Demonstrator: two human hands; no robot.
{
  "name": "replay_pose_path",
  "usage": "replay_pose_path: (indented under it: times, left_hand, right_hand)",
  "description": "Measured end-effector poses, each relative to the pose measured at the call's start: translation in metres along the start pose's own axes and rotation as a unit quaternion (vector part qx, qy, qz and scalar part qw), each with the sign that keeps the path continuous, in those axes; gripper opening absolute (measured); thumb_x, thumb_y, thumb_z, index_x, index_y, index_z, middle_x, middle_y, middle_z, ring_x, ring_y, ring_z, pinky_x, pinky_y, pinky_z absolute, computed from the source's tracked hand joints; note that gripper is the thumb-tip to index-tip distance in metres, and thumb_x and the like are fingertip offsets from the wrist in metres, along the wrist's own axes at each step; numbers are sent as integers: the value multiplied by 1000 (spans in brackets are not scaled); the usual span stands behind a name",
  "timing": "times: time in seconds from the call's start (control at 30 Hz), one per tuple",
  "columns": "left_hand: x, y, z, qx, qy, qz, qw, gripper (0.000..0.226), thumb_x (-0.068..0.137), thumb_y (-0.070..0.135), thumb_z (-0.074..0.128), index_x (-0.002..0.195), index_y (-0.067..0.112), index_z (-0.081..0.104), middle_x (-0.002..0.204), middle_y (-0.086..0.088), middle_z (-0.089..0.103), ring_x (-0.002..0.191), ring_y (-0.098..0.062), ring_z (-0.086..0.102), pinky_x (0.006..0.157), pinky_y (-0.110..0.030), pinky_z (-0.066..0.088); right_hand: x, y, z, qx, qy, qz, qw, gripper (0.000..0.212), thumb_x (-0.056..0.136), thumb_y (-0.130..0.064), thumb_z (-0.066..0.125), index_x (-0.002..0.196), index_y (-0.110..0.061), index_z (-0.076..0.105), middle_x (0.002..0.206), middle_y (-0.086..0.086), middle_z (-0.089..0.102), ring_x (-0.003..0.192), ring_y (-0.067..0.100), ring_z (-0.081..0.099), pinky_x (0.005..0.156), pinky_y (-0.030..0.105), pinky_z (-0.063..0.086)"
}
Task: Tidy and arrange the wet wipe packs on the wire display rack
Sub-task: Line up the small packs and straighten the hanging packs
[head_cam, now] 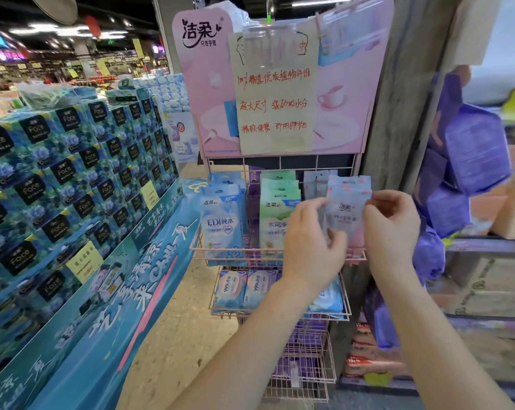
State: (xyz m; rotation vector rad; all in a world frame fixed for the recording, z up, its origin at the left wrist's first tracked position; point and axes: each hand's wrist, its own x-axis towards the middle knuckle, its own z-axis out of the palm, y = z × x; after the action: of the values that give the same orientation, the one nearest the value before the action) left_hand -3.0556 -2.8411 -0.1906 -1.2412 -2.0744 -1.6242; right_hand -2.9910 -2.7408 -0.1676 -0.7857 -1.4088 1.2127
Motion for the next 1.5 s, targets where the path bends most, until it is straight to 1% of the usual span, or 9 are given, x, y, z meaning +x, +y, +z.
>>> replay_pose_path:
  times: [0.1,0.2,0.47,0.73,0.87,1.0,1.13,1.3,1.5]
  left_hand:
    - [5,1,26,-15,-87,-134,987,73,81,30,68,146,11,41,143,-3,45,137,-20,43,117,-37,38]
    - [22,-3,42,-24,-110,-246,963,98,67,50,58,154,16,28,150,-9,43,141,-28,43,116,-46,43]
    - [65,-19,51,-38,-174,-416,892,102,66,25,65,153,8,16,144,-18,50,130,-33,54,108,-49,49]
    - [66,-11,48,-140,-114,-443,878,81,72,-1,68,144,-3,31,131,-18,55,111,-26,54,69,-27,41]
    - [69,-28,52,-189,-111,-459,861,104,19,14,69,119,-13,60,123,-22,67,108,-33,67,85,-39,57]
    - [69,-22,46,-203,-145,-459,853,60,37,4,64,96,-6,67,122,-27,67,107,-38,68,95,-49,58]
    - [66,-22,46,-201,-135,-439,866,83,38,5,65,120,-9,60,118,-21,69,105,-31,67,82,-40,56]
    - [60,-13,44,-206,-132,-383,891,75,50,-5,61,125,-1,60,111,-13,75,101,-23,69,76,-28,53]
    - [53,-16,40,-172,-152,-305,924,83,65,-14,68,139,16,44,118,-6,71,95,-13,69,66,-18,54]
  right_hand:
    - [20,15,-6,-48,-84,33,995,55,77,0,60,130,-10,55,120,0,63,110,17,63,100,39,53]
    - [37,35,-2,-60,-208,102,971,48,78,6,54,123,-7,62,116,9,73,105,24,72,95,49,58]
    - [48,30,-4,-69,-295,76,950,49,86,12,51,122,-20,61,108,-3,73,95,11,71,85,30,59]
    - [60,24,1,-80,-308,133,939,59,78,-4,64,131,-12,42,123,9,62,100,16,63,82,30,54]
    - [64,33,8,-101,-353,147,919,58,94,-1,52,146,-6,27,119,3,56,98,11,56,71,17,46]
    - [73,31,13,-90,-366,157,913,59,86,9,47,142,-7,39,110,4,63,103,20,63,82,29,54]
    - [69,30,13,-52,-356,163,919,55,81,18,40,133,-1,48,108,14,66,84,17,62,65,22,52]
    - [60,37,10,19,-316,173,933,58,81,20,39,133,-4,50,120,22,69,96,27,66,80,39,55]
    - [55,41,2,33,-301,134,944,59,79,21,41,126,-15,47,109,7,67,80,5,72,56,21,55]
